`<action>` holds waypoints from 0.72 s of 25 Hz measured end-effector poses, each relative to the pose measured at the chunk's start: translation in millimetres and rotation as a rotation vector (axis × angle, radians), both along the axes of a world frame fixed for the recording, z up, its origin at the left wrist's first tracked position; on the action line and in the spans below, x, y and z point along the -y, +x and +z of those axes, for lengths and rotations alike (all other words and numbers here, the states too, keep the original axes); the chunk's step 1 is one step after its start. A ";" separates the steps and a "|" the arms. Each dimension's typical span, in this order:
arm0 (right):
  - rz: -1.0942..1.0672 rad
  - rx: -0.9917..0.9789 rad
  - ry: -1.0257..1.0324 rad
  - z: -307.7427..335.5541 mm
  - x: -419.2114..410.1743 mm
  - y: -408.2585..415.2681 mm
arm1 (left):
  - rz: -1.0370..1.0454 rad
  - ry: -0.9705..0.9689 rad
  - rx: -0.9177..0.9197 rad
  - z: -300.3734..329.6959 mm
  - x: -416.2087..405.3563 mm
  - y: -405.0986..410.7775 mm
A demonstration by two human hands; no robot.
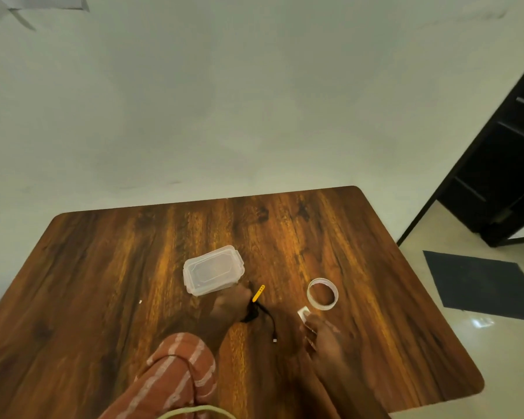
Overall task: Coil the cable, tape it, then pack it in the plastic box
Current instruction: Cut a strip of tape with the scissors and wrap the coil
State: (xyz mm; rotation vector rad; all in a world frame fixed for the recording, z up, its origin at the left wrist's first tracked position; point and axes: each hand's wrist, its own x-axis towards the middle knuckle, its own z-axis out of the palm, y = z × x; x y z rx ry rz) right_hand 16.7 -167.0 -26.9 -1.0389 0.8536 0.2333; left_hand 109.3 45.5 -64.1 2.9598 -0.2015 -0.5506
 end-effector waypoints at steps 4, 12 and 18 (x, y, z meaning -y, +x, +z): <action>-0.028 -0.050 -0.050 3.2 9.2 -9.6 | 0.015 0.120 -0.044 -19.1 -2.5 4.0; -0.040 -0.109 0.015 3.4 8.3 -20.6 | 0.104 0.018 0.026 -23.3 -7.3 12.7; -0.050 -0.170 0.130 -10.5 -6.9 -28.0 | 0.412 -0.460 -0.238 -5.9 -17.7 21.8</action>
